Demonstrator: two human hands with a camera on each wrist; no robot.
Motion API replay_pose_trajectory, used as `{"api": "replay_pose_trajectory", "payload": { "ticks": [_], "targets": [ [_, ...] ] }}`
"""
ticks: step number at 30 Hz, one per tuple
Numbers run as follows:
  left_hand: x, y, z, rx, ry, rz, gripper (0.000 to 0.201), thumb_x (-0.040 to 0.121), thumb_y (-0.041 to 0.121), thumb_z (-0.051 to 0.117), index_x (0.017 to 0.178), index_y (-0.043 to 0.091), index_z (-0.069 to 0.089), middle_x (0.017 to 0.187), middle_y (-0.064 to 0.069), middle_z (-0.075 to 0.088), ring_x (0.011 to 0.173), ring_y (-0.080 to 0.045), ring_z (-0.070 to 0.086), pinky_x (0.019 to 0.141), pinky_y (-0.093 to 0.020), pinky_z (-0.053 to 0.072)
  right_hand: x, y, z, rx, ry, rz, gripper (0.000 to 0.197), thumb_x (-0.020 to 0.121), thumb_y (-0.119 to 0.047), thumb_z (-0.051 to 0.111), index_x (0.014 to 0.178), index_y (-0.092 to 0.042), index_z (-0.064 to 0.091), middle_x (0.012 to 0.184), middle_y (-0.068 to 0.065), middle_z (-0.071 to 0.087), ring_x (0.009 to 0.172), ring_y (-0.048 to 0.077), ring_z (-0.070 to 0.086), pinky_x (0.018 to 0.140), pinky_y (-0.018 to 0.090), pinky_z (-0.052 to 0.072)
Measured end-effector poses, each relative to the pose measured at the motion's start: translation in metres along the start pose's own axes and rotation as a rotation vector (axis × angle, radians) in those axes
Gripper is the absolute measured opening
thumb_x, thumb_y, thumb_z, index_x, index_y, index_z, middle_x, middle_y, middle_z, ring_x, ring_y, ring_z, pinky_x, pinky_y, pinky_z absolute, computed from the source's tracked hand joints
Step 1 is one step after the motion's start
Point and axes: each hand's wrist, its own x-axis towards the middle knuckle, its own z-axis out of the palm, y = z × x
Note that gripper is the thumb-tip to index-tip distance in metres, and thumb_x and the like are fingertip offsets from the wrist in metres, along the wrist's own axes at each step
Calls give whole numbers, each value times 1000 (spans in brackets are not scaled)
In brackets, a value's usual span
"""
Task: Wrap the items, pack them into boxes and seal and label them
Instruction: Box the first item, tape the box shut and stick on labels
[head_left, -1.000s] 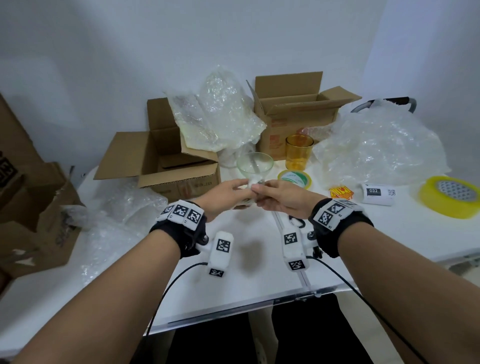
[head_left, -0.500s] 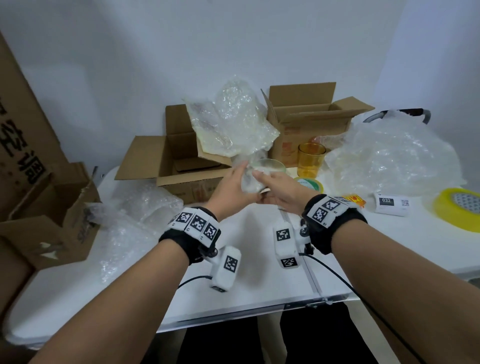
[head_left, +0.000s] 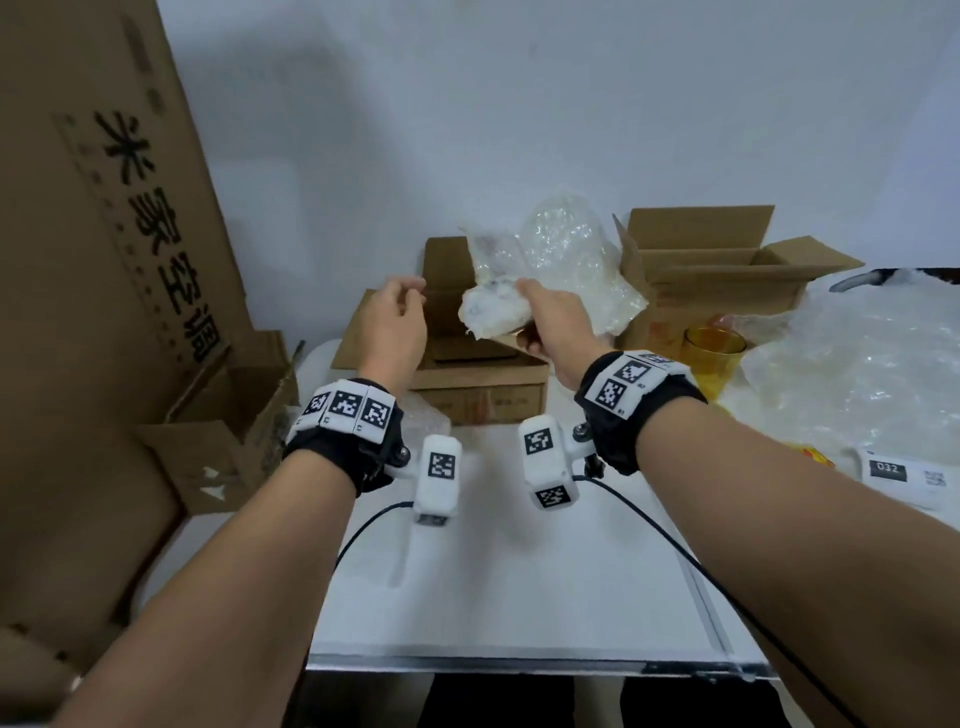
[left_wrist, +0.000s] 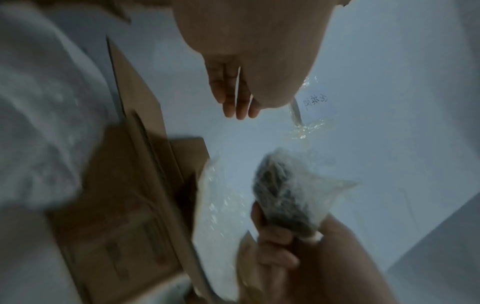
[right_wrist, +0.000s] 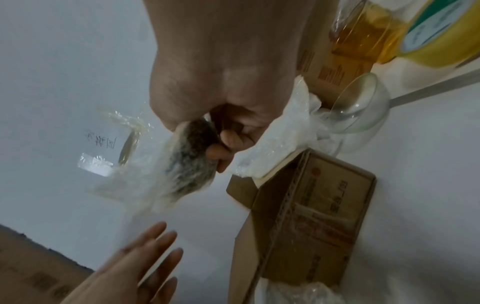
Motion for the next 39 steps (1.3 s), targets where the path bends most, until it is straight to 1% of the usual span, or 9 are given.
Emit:
{"api": "replay_pose_trajectory", "payload": {
  "ticks": [3,7,11,17,21,27,34,37,39],
  "targets": [
    [12,-29,-32,177,19,-40,44,88,-5,43,118,20,62,120,0,63,111,-19,57,96,-31,46,-1,-4,23,9,16,-28,22,92,-36,55,82,-16,55,72,7,64,52,17,60,44,23,41],
    [24,-53,-72,507,66,-140,52,87,2,44,136,20,49,141,-6,50,134,-32,36,112,-45,28,-4,-7,54,19,-22,-46,19,95,-32,52,87,-16,59,70,5,65,54,17,61,46,24,44],
    [28,-80,-92,699,-50,-357,39,97,21,48,133,6,48,142,-18,48,131,-41,41,108,-49,35,-4,-4,73,5,-84,-51,19,94,-35,53,82,-20,56,71,6,66,54,17,61,48,25,44],
    [14,-116,-84,833,-244,-447,39,96,13,50,134,5,47,138,-23,50,124,-42,49,104,-48,42,0,8,73,-5,-60,7,23,94,-36,55,82,-17,57,78,8,67,56,18,63,46,23,43],
    [9,-120,-86,832,-236,-380,35,99,15,42,134,14,49,132,-21,54,118,-43,53,100,-50,44,2,13,71,10,-52,51,23,94,-36,54,86,-15,57,85,11,67,55,16,63,44,21,43],
    [15,-88,-91,841,-120,-104,57,96,9,45,149,23,30,142,-11,45,127,-41,45,108,-63,28,2,18,69,102,-25,57,24,97,-38,50,88,-17,57,84,8,67,57,15,62,48,22,45],
    [27,-30,-86,938,26,259,69,93,1,46,154,22,21,159,-8,27,128,-39,44,108,-54,31,5,0,52,134,87,-26,41,98,-44,48,123,-12,50,110,9,61,80,19,67,51,19,51],
    [28,-7,-76,898,35,384,70,94,1,47,154,23,20,160,-7,27,128,-38,45,108,-52,30,5,-9,39,103,169,-96,45,99,-44,45,128,-11,43,110,6,56,79,15,66,69,27,58],
    [25,8,-63,864,9,475,68,93,2,48,154,22,23,159,-8,28,127,-38,46,108,-50,30,7,-16,28,95,231,-143,56,98,-47,43,142,-13,32,125,10,53,101,23,66,90,38,55]
  ]
}}
